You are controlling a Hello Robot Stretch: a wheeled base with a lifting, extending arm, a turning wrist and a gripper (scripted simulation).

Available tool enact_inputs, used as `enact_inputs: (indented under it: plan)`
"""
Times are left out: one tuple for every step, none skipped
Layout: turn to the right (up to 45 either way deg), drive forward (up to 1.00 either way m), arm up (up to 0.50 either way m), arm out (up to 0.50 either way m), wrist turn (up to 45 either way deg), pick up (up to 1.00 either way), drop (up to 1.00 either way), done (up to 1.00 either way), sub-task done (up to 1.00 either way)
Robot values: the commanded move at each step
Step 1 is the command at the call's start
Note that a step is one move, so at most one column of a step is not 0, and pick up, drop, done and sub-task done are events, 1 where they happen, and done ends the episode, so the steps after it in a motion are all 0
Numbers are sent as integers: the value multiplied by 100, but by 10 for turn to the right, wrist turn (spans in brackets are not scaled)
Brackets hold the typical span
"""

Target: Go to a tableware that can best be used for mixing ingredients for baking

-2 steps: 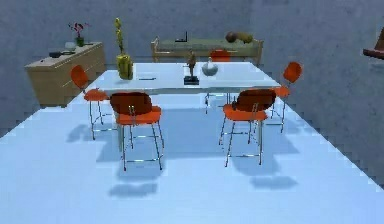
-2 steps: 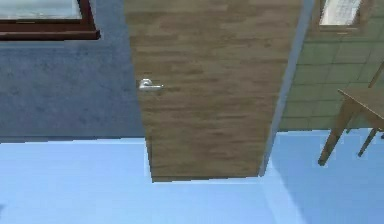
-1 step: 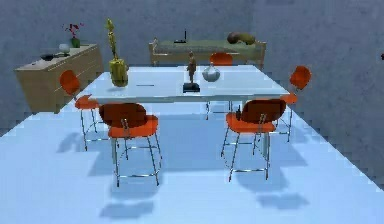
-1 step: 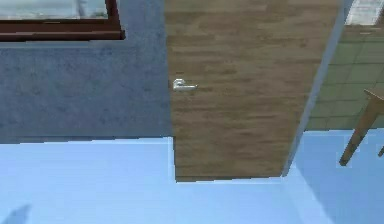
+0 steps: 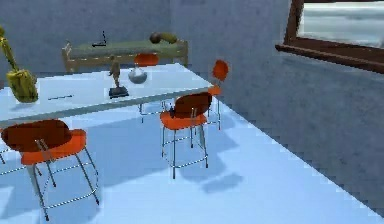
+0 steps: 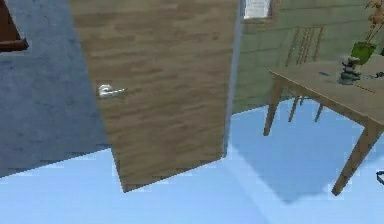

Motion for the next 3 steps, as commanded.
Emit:
enact_inputs:
  plan:
    - [0, 30, 0, 0, 0, 0, 0, 0, 0]
    - [-450, 0, 0, 0, 0, 0, 0, 0, 0]
    - [-450, 0, 0, 0, 0, 0, 0, 0, 0]
